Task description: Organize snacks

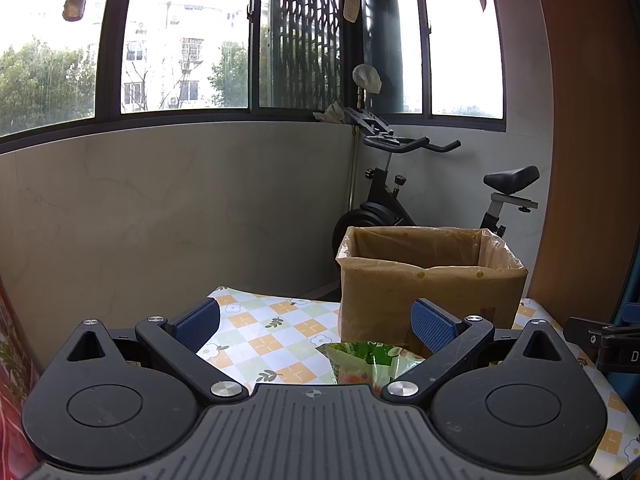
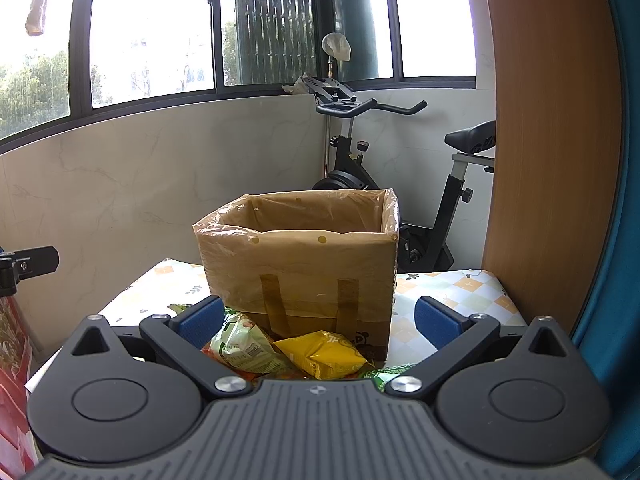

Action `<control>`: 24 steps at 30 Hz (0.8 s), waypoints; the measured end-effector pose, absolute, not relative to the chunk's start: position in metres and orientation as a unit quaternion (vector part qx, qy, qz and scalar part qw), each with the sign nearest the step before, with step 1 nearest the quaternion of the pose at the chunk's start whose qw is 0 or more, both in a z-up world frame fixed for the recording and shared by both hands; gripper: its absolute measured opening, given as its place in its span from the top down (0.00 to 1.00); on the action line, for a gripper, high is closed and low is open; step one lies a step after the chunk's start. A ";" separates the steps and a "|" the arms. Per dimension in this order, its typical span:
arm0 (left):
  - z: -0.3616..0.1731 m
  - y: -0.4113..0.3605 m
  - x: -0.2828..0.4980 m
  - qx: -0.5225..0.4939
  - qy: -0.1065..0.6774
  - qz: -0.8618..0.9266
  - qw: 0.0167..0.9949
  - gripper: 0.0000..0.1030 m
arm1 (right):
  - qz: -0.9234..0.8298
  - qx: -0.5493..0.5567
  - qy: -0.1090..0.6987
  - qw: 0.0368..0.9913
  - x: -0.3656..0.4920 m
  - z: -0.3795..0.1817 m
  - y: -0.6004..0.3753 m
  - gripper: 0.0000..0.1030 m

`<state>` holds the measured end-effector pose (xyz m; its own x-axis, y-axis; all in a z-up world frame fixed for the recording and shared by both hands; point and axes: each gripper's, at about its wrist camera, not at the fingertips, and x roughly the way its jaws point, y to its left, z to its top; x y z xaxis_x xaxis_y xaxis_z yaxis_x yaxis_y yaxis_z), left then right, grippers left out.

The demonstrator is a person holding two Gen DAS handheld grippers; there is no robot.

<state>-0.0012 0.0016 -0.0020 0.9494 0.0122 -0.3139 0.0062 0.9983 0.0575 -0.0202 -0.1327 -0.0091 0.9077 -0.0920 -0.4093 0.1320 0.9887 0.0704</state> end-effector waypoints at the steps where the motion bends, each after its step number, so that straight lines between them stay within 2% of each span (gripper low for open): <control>1: -0.002 0.002 -0.001 0.029 0.159 0.001 0.987 0.00 | -0.058 0.048 0.207 0.975 -0.020 -0.009 -0.133 0.00; 16: -0.006 0.002 0.004 0.027 0.167 0.005 0.986 0.00 | -0.057 0.046 0.206 0.976 -0.020 -0.011 -0.135 0.00; 24: -0.004 0.003 0.026 0.061 0.152 0.029 0.986 0.00 | -0.060 0.010 0.178 0.982 0.002 -0.003 -0.140 0.00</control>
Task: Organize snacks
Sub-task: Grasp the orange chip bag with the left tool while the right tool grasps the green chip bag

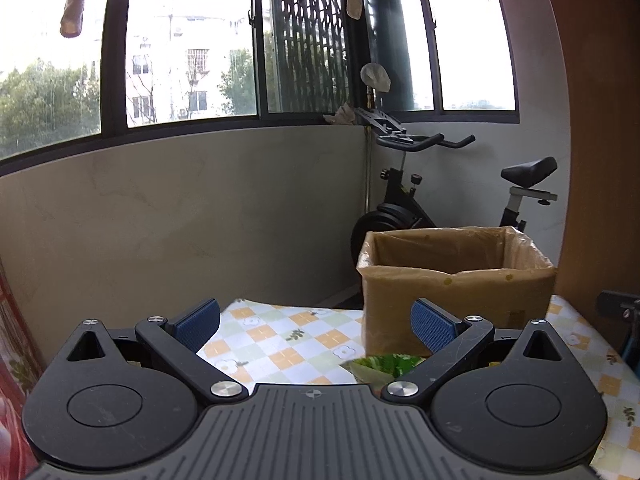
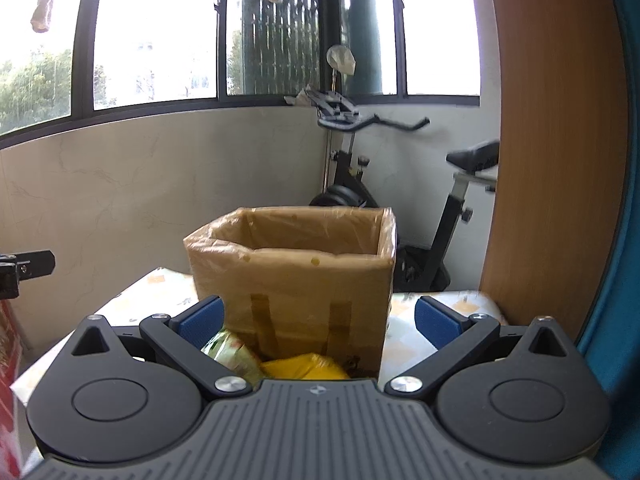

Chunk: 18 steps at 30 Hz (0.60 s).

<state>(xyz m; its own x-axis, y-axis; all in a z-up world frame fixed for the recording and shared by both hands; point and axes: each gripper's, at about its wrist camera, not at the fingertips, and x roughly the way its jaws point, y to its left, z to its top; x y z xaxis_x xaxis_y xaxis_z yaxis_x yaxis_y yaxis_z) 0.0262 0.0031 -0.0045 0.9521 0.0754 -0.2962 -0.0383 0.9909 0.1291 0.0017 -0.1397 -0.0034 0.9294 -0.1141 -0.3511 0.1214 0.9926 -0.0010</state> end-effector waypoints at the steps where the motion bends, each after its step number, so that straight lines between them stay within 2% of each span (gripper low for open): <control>1: -0.004 0.005 0.030 0.062 0.148 0.031 0.986 0.00 | -0.060 0.005 0.172 0.983 0.006 -0.002 -0.141 0.00; 9: -0.014 0.018 0.067 0.078 0.146 0.036 0.985 0.01 | -0.069 -0.016 0.151 0.986 0.042 -0.008 -0.151 0.00; 18: -0.086 0.016 0.090 0.063 0.214 -0.017 0.975 0.01 | -0.084 0.012 0.194 0.977 0.064 -0.068 -0.172 0.00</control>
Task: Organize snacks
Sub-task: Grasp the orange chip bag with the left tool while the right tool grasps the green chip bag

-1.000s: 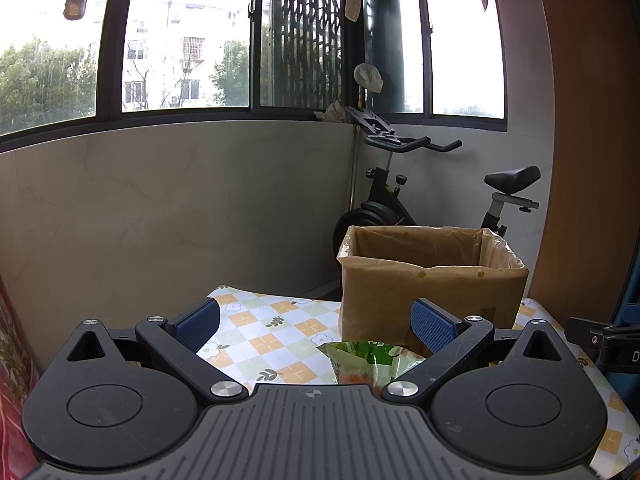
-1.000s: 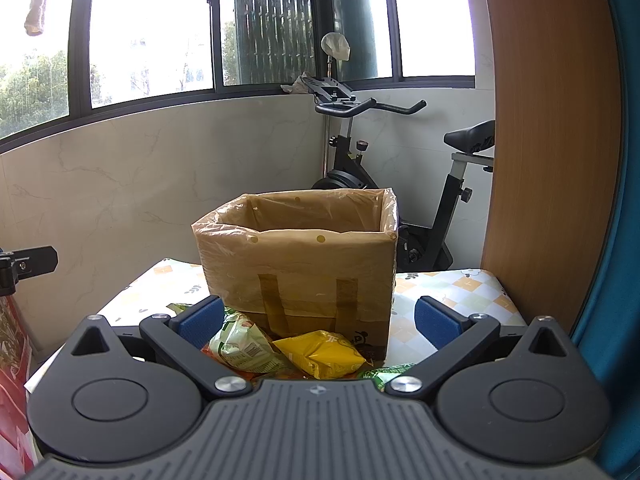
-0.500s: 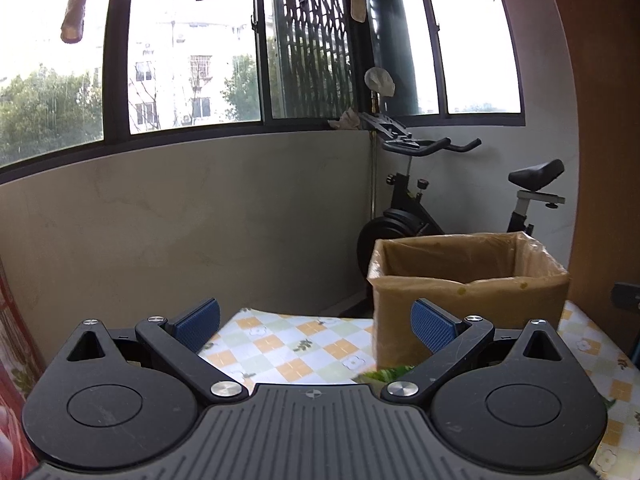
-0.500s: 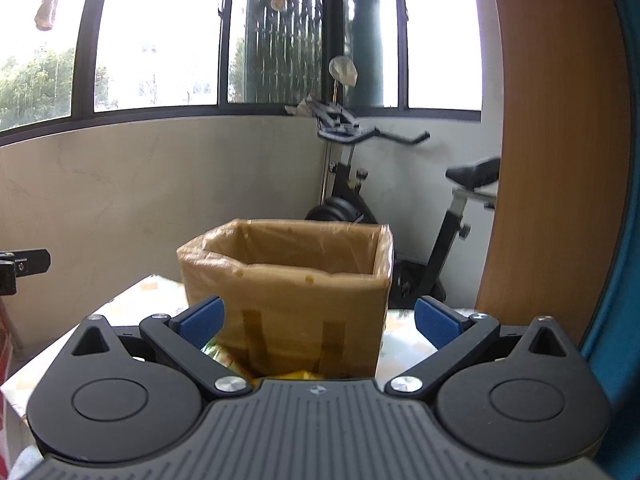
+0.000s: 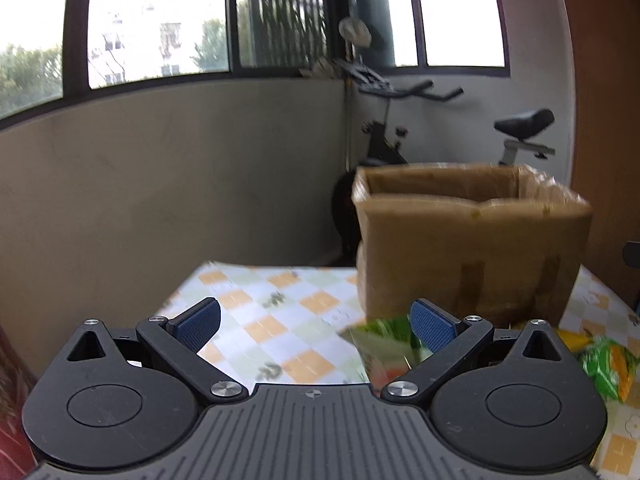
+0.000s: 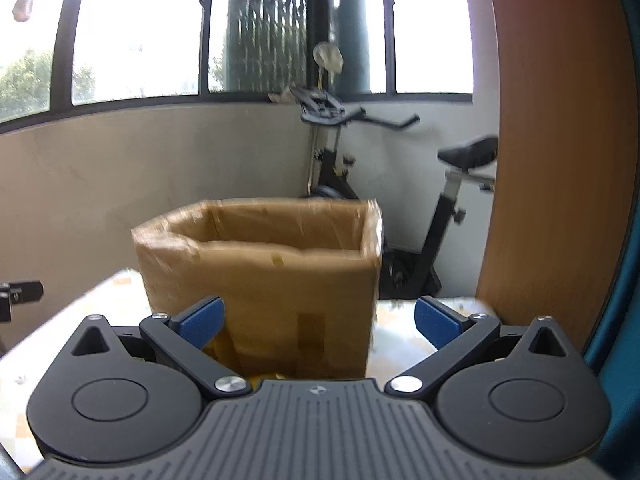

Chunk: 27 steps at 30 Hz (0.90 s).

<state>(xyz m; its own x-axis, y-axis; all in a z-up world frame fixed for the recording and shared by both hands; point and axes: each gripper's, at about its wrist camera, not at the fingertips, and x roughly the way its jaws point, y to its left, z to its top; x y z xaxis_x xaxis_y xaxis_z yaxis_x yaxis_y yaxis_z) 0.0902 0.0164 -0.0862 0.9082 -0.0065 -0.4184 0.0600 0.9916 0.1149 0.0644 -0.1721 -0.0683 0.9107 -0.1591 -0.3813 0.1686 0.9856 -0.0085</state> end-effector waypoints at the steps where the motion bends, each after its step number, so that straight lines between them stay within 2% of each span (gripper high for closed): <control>1: -0.094 0.017 0.093 0.060 0.223 -0.020 0.973 0.01 | -0.088 0.011 0.199 0.976 0.063 -0.075 -0.173 0.00; 8: -0.124 0.033 0.101 0.019 0.274 -0.042 0.961 0.04 | -0.114 0.011 0.248 0.962 0.066 -0.117 -0.195 0.00; 17: -0.147 0.029 0.114 0.014 0.299 -0.062 0.952 0.05 | -0.120 -0.017 0.299 0.946 0.080 -0.169 -0.202 0.00; 27: -0.177 0.022 0.126 0.017 0.343 -0.095 0.934 0.05 | -0.111 0.013 0.325 0.939 0.085 -0.193 -0.214 0.00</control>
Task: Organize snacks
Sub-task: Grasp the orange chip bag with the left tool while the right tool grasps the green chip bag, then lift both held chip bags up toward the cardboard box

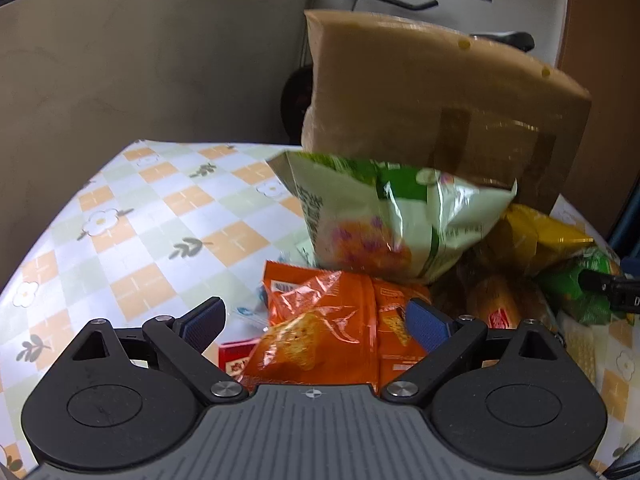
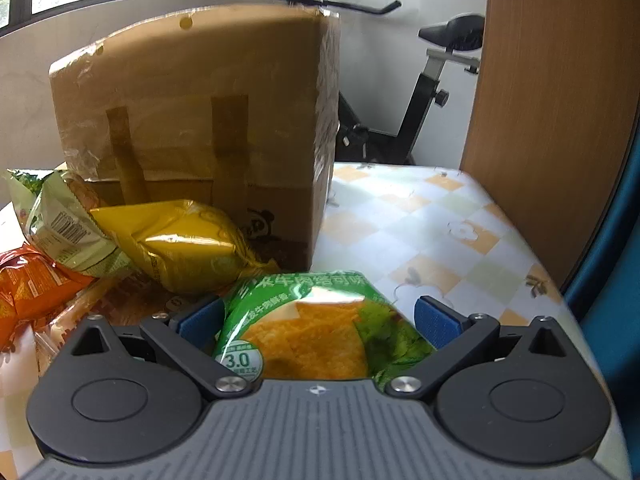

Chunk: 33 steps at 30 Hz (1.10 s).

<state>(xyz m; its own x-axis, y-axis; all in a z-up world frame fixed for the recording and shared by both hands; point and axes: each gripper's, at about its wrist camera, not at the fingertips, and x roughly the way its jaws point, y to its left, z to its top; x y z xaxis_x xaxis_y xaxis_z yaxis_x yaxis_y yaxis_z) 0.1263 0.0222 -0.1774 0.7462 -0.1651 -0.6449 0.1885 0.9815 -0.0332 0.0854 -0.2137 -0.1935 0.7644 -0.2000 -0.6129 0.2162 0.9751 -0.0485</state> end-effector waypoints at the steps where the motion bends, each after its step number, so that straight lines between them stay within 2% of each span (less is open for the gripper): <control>1: -0.181 0.022 0.128 0.017 0.347 -0.095 0.933 0.05 | -0.111 0.011 0.324 0.939 0.085 -0.194 -0.213 0.00; 14: -0.213 0.025 0.140 -0.019 0.374 -0.112 0.921 0.01 | -0.109 0.030 0.328 0.938 0.085 -0.198 -0.220 0.00; 15: -0.215 0.025 0.140 -0.022 0.375 -0.113 0.920 0.02 | -0.110 0.030 0.328 0.938 0.085 -0.198 -0.220 0.00; 18: -0.216 0.025 0.137 -0.027 0.366 -0.126 0.922 0.14 | -0.111 0.033 0.329 0.937 0.087 -0.199 -0.220 0.00; 22: -0.214 0.028 0.126 -0.034 0.359 -0.120 0.925 0.20 | -0.111 0.037 0.330 0.937 0.088 -0.200 -0.222 0.00; 33: -0.200 0.043 0.109 -0.068 0.358 -0.087 0.927 0.24 | -0.117 0.018 0.325 0.938 0.090 -0.203 -0.217 0.00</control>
